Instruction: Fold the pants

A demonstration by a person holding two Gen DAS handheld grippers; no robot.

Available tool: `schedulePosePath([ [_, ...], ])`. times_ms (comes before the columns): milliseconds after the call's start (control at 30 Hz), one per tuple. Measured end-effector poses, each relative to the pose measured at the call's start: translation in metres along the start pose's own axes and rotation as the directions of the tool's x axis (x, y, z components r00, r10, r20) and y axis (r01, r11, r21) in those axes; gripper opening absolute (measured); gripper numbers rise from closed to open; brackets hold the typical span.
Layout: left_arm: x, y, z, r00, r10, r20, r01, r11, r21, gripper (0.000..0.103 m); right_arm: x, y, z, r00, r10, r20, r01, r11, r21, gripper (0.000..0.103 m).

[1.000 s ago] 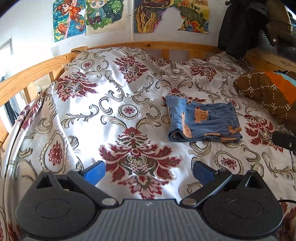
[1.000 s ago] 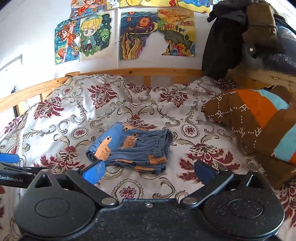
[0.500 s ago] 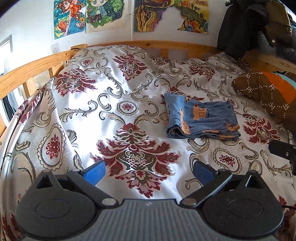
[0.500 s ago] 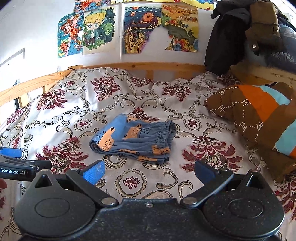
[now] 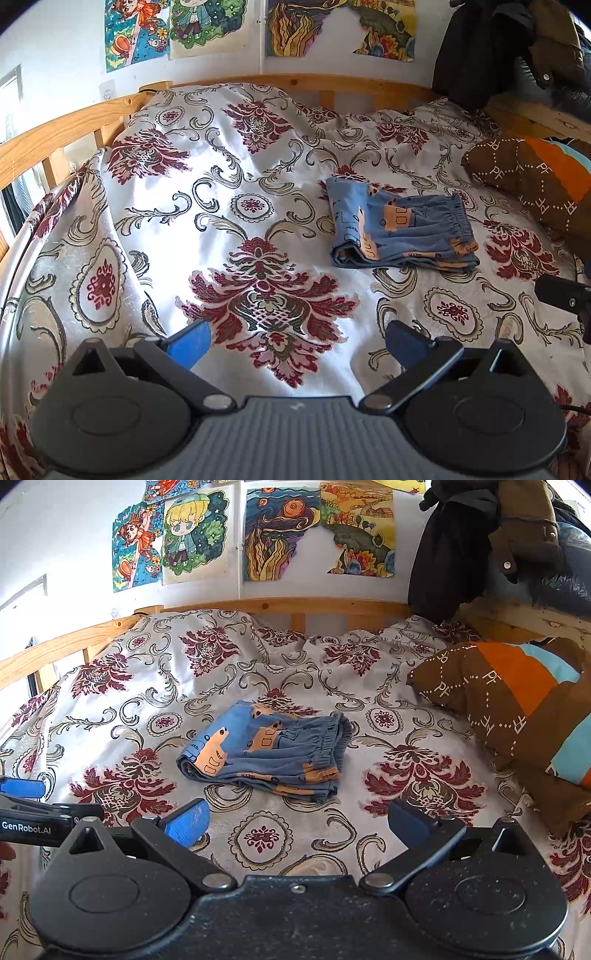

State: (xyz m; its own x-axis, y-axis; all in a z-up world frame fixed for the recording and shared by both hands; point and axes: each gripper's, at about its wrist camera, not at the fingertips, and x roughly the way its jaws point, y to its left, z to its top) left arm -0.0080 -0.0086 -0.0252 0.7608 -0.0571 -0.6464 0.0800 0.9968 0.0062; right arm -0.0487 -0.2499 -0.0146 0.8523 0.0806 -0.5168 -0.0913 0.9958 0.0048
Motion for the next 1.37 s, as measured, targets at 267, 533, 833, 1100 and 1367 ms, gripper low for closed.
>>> schedulePosePath([
  [267, 0.0001, 0.0006, 0.0002, 1.0, 0.0, -0.001, 0.0, 1.0, 0.001, 0.103, 0.0001, 0.0011, 0.0002, 1.0, 0.0, -0.003, 0.0, 1.0, -0.001, 0.102],
  [533, 0.0001, 0.0011, 0.0, 1.0, -0.001, -0.002, 0.001, 1.0, -0.001, 0.103, 0.0002, 0.0012, 0.0, 1.0, 0.0, -0.003, 0.0, 1.0, 0.0, 0.102],
  [833, 0.0026, -0.0005, -0.0012, 1.0, -0.001, -0.03, 0.001, 1.0, -0.014, 0.103, 0.0009, 0.0005, -0.0007, 1.0, 0.001, -0.007, -0.001, 1.0, -0.001, 0.102],
  [1100, 0.003, -0.0013, -0.0018, 0.999, 0.007, -0.036, -0.007, 1.0, -0.007, 0.103, 0.0012, -0.0004, -0.0011, 1.0, 0.002, -0.008, -0.002, 1.0, -0.001, 0.102],
  [1367, 0.0022, -0.003, -0.0019, 0.999, 0.002, -0.032, -0.002, 1.0, 0.006, 0.103, 0.0011, -0.0001, -0.0014, 1.0, 0.002, -0.009, -0.002, 1.0, 0.0, 0.102],
])
